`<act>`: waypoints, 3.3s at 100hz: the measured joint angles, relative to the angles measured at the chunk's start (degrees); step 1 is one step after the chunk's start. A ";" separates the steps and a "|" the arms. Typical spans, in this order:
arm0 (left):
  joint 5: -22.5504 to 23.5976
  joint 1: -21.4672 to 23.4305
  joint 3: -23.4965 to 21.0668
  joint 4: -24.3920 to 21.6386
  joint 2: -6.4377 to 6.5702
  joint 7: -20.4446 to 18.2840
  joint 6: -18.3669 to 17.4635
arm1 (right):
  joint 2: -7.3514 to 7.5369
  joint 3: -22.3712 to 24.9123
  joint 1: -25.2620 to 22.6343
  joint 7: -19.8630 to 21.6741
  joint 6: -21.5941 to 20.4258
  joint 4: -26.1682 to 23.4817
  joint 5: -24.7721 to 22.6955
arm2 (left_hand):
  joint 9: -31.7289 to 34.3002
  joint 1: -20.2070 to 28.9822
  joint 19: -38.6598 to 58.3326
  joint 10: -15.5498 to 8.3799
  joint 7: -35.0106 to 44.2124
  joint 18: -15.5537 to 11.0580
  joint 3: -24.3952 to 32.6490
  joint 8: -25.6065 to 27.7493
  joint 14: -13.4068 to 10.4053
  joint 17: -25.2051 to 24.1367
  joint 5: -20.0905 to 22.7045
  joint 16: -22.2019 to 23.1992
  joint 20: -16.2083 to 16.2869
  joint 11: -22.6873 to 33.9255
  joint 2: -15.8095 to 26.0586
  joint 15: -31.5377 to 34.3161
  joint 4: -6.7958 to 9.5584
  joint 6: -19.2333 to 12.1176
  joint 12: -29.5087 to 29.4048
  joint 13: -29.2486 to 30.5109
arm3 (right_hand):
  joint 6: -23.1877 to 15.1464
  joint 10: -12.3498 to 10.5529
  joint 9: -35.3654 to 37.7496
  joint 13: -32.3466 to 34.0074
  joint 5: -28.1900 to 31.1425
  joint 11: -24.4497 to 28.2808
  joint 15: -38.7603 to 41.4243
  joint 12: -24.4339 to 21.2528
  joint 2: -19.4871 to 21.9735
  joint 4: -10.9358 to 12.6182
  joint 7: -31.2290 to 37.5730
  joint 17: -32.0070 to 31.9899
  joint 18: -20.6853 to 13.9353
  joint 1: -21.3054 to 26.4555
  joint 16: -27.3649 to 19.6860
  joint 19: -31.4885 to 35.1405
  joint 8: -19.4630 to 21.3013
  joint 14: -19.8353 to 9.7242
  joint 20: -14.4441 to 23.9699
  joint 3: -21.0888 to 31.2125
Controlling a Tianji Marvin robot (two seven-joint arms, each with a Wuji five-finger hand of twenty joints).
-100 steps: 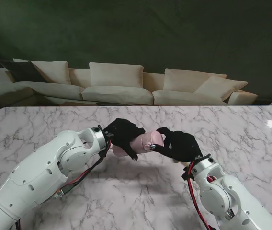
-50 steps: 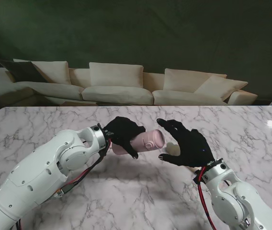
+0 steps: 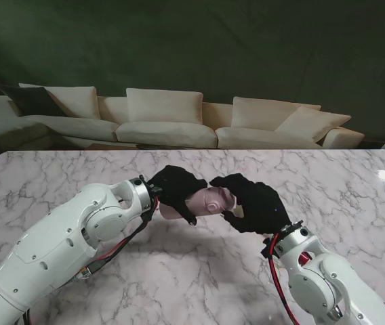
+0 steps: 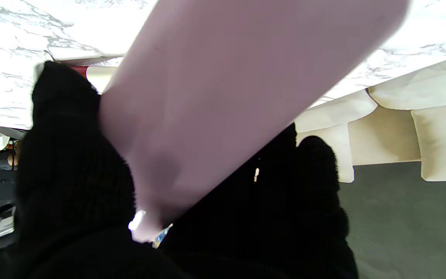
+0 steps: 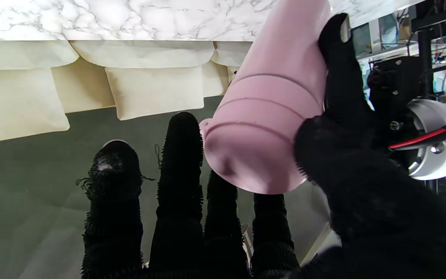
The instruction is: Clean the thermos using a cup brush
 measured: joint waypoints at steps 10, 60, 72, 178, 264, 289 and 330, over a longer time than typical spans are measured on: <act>0.00 0.03 0.05 0.16 0.00 0.01 0.02 | -0.03 -1.05 0.40 -0.71 2.96 -0.05 -0.16 | 0.00 0.00 0.00 0.00 0.00 0.01 0.00 -0.45 0.03 0.00 0.00 0.15 0.00 0.22 0.00 0.00 0.00 -0.20 0.12 0.00 | 0.07 0.24 8.42 6.86 5.93 1.04 5.81 2.17 -0.87 -2.89 6.67 4.14 -1.26 -3.91 1.94 4.15 0.26 -0.46 0.19 -0.88; -0.39 -0.44 1.47 0.83 0.07 -0.10 -0.15 | -2.08 -7.34 3.06 -5.33 15.58 1.72 5.91 | -0.12 0.00 0.00 -0.19 -0.04 0.17 -0.73 -0.53 0.19 -0.15 0.00 -0.32 0.01 -0.54 -0.17 -1.04 -0.03 -1.68 -0.01 -0.16 | 7.88 9.95 41.34 26.16 19.45 2.08 21.02 4.46 23.88 -3.67 4.89 19.53 2.89 -18.98 3.12 15.55 -9.44 5.30 -5.22 -25.43; -0.39 -0.56 1.38 0.89 0.03 -0.10 -0.14 | -2.08 -7.62 2.26 -3.62 18.65 0.60 4.63 | -0.12 0.00 0.00 -0.21 -0.04 0.17 -0.73 -0.53 0.14 -0.15 0.00 -0.05 0.01 0.04 -0.12 -0.51 -0.03 -1.67 0.01 -0.13 | 3.12 7.37 11.31 10.36 -4.69 2.09 7.79 3.06 24.05 -2.32 -1.85 7.13 2.48 -24.73 1.15 13.40 -9.51 7.74 -4.35 -30.66; 0.61 0.14 -0.16 0.61 0.14 0.19 -0.10 | -0.82 -1.16 2.89 -1.34 -7.15 5.35 8.77 | -0.12 0.00 0.00 -0.21 -0.04 0.17 -0.72 -0.50 0.13 -0.15 0.00 -0.12 0.02 0.16 -0.11 -0.33 -0.03 -1.66 0.02 -0.13 | -18.65 5.99 -6.38 0.02 10.00 3.38 -2.98 -0.42 -7.50 -3.10 10.92 10.13 -11.28 5.26 -3.59 -2.78 3.86 4.15 -5.59 3.27; 0.48 -0.13 0.77 1.03 0.26 0.28 -0.51 | -1.49 -3.83 2.05 3.35 7.37 1.21 12.28 | -0.12 0.34 0.02 0.03 -0.04 0.23 -0.78 -0.41 0.21 -0.15 0.00 -0.22 0.02 -0.49 -0.17 -0.17 -0.03 -1.08 -0.03 -0.13 | 7.12 12.54 18.98 25.71 7.06 7.44 25.03 11.97 13.43 -2.87 3.95 31.69 -12.77 -21.10 4.69 22.56 -11.68 -1.96 -4.48 -20.78; 0.55 -0.09 0.67 1.03 0.17 0.34 -0.51 | -0.92 -3.49 0.69 4.39 9.82 -0.41 7.70 | -0.12 0.34 0.02 0.03 -0.05 0.24 -0.78 -0.45 0.21 -0.15 0.00 0.00 0.02 -0.49 -0.16 -0.17 -0.03 -1.08 -0.03 -0.13 | 1.94 9.19 12.44 20.44 4.82 8.23 22.13 12.73 18.36 -2.25 -1.75 28.94 -11.23 -25.48 3.83 22.57 -11.89 0.61 -8.61 -25.21; 0.82 0.41 0.00 1.02 0.08 0.79 -0.70 | -0.18 -2.05 -0.38 10.75 12.26 -2.30 4.36 | -0.12 0.34 0.04 0.03 -0.19 0.56 -0.79 -0.81 0.62 -0.15 0.00 0.72 0.02 0.38 -0.16 -0.17 -0.57 -1.28 0.12 -0.13 | 1.51 6.78 -1.96 5.13 -3.75 4.56 12.15 7.18 12.99 -2.25 -6.81 14.42 -8.10 -26.35 4.03 18.15 -7.14 3.84 -6.69 -21.35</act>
